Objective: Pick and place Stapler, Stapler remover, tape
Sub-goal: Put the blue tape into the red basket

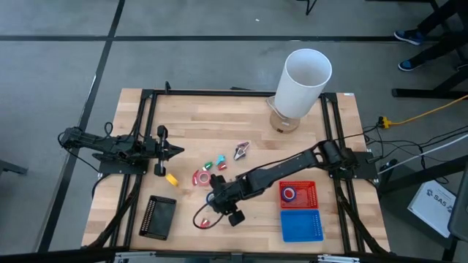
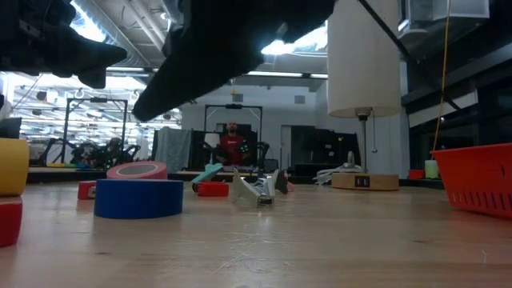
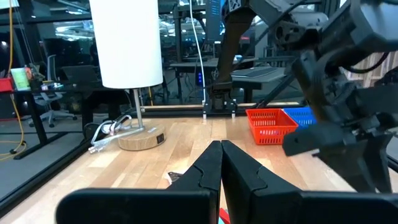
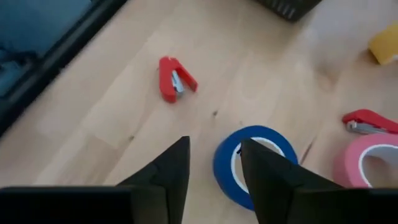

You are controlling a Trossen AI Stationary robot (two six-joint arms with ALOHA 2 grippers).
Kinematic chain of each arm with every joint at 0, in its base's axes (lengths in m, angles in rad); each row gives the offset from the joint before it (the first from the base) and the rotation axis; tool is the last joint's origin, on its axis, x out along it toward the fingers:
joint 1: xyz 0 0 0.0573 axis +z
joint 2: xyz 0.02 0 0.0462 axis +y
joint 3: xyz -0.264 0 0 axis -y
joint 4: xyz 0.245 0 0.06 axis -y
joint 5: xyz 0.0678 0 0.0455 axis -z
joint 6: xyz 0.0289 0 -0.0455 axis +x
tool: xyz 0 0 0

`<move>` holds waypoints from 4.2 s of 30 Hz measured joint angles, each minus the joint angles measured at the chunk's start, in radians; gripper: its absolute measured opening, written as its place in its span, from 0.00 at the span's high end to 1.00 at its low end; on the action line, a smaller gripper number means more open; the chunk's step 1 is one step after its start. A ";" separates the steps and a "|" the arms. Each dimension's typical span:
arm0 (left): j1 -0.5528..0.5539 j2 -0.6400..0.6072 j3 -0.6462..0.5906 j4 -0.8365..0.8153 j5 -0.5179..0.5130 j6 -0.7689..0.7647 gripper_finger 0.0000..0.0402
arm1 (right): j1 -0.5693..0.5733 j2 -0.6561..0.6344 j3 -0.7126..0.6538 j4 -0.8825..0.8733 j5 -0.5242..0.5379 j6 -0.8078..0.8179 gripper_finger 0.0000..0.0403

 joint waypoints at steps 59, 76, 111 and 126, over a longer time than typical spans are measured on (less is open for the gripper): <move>0.000 0.000 0.000 0.000 0.000 0.000 0.99 | -0.037 0.096 0.078 -0.090 -0.014 0.031 0.69; 0.000 0.000 0.000 0.000 0.000 0.000 0.99 | -0.052 0.138 0.082 -0.075 -0.068 0.067 0.92; 0.000 0.000 0.000 0.000 0.000 0.000 0.99 | 0.081 -0.199 0.098 -0.591 0.312 0.872 0.92; 0.000 0.000 0.000 0.000 0.000 0.000 0.99 | 0.147 -0.292 0.097 -0.960 0.426 1.422 0.92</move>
